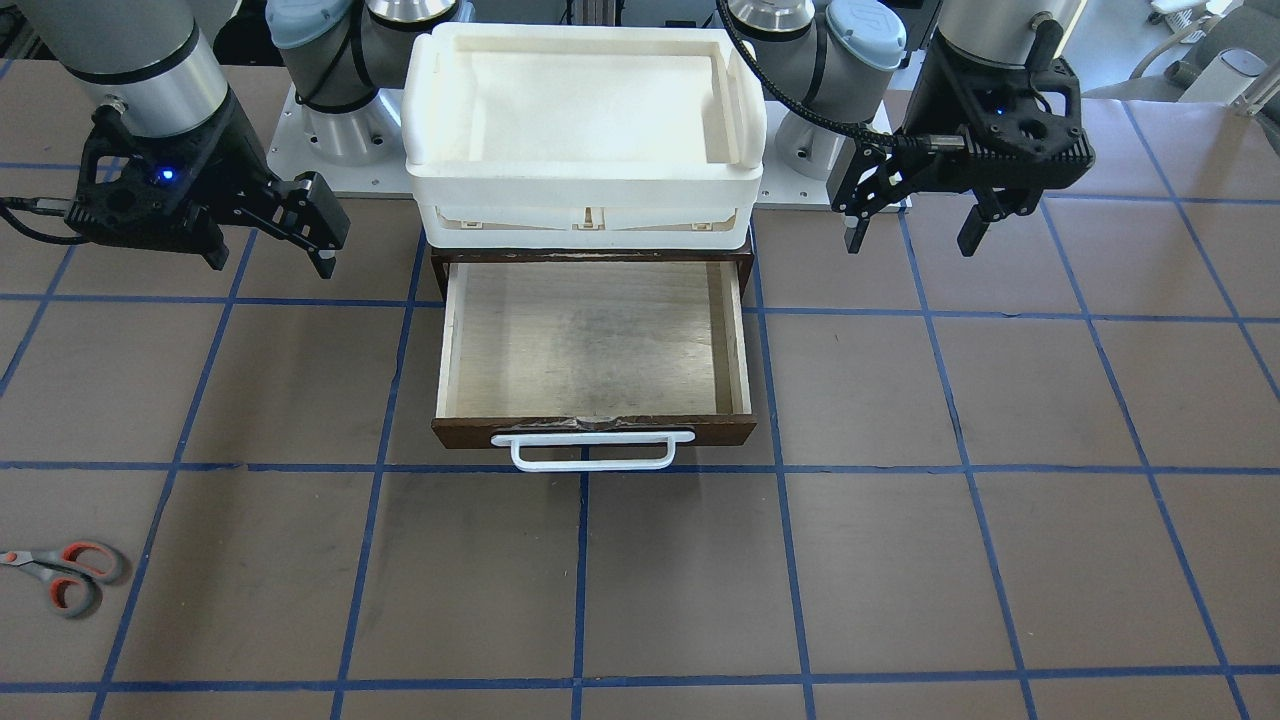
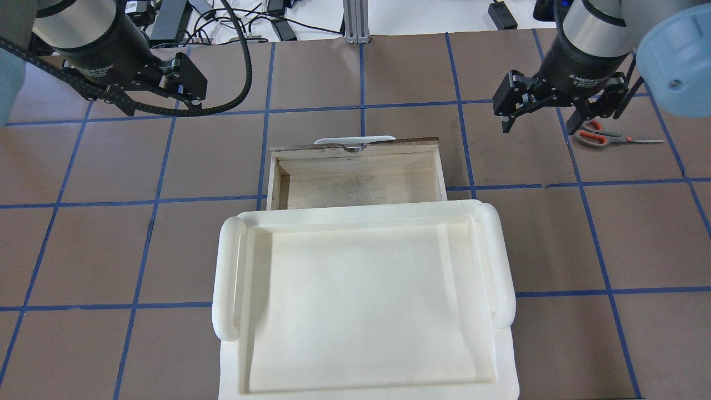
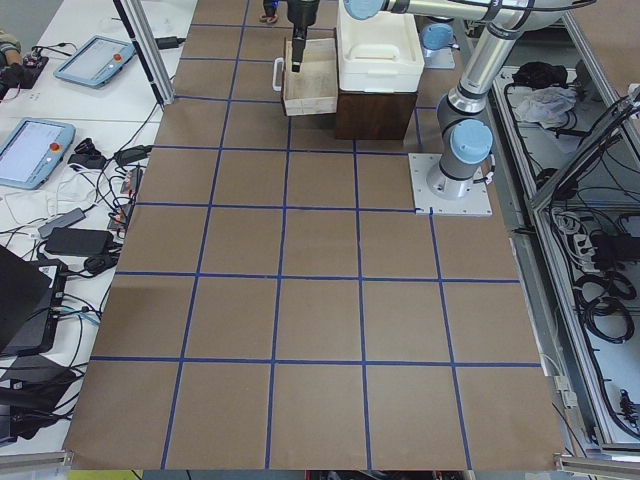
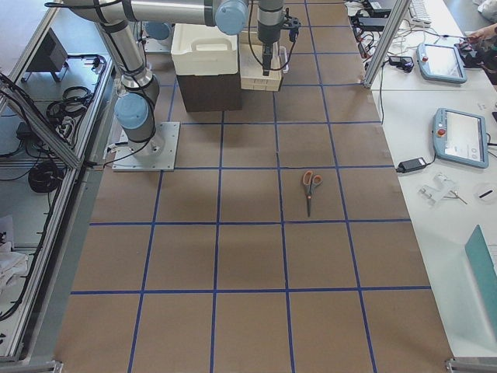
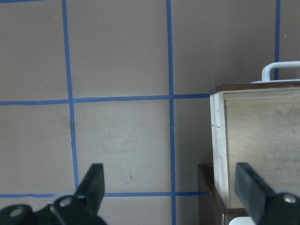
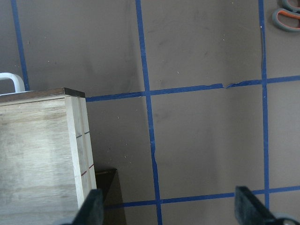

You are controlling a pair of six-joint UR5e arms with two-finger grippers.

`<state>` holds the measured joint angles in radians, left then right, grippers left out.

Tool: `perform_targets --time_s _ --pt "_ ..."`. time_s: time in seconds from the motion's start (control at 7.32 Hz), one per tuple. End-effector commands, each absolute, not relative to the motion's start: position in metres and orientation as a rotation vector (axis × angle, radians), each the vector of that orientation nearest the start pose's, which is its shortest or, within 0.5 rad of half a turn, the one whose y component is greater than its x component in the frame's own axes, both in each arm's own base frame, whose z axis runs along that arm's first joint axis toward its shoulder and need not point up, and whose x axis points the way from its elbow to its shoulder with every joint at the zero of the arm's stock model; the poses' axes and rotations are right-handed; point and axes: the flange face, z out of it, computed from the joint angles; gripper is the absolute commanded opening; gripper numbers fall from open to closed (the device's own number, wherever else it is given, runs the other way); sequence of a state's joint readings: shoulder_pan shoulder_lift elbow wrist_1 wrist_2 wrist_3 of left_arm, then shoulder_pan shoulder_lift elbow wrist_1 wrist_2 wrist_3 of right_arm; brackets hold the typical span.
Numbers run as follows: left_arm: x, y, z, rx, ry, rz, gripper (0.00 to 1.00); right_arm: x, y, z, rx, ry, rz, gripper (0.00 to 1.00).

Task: Put scissors in drawer and close it
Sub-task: 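Move the right gripper toward the grey-and-orange scissors beyond the drawer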

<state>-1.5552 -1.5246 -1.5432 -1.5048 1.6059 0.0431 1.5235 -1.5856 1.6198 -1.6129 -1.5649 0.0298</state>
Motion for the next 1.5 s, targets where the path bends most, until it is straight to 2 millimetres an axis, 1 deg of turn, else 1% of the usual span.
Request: perform_targets --time_s 0.0,0.14,0.27,0.41,0.55,0.68,0.82,0.96,1.09,1.23,1.37 --pt "-0.122 -0.486 0.532 0.036 3.094 -0.217 1.0 0.111 -0.495 0.473 0.044 3.129 -0.017 1.0" --pt "-0.122 -0.486 0.531 0.039 3.096 -0.215 1.0 0.111 -0.495 0.473 -0.035 3.13 -0.02 1.0" --pt "-0.122 -0.486 0.531 0.037 3.096 -0.215 1.0 0.111 -0.5 0.478 -0.177 3.129 -0.104 1.0" --pt "-0.121 -0.486 0.532 0.036 3.093 -0.217 1.0 0.11 -0.507 0.48 -0.243 3.129 -0.164 1.0" --pt "-0.121 -0.486 0.532 0.036 3.093 -0.217 1.0 0.104 -0.52 0.476 -0.321 3.128 -0.227 1.0" --pt "-0.121 -0.486 0.532 0.036 3.093 -0.217 1.0 0.09 -0.529 0.469 -0.546 3.103 -0.223 1.0" --pt "-0.121 -0.486 0.532 0.036 3.091 -0.217 1.0 0.064 -0.535 0.466 -0.726 3.075 -0.213 1.0" --pt "-0.121 -0.486 0.532 0.036 3.092 -0.214 1.0 0.039 -0.541 0.46 -0.815 3.058 -0.196 1.0" --pt "-0.121 -0.486 0.532 0.036 3.092 -0.214 1.0 0.022 -0.547 0.451 -1.028 3.003 -0.164 1.0" --pt "-0.121 -0.486 0.532 0.036 3.092 -0.214 1.0 -0.005 -0.553 0.441 -1.21 2.936 -0.134 1.0" --pt "-0.121 -0.485 0.531 0.038 3.09 -0.212 1.0 -0.04 -0.557 0.429 -1.326 2.872 -0.108 1.0"
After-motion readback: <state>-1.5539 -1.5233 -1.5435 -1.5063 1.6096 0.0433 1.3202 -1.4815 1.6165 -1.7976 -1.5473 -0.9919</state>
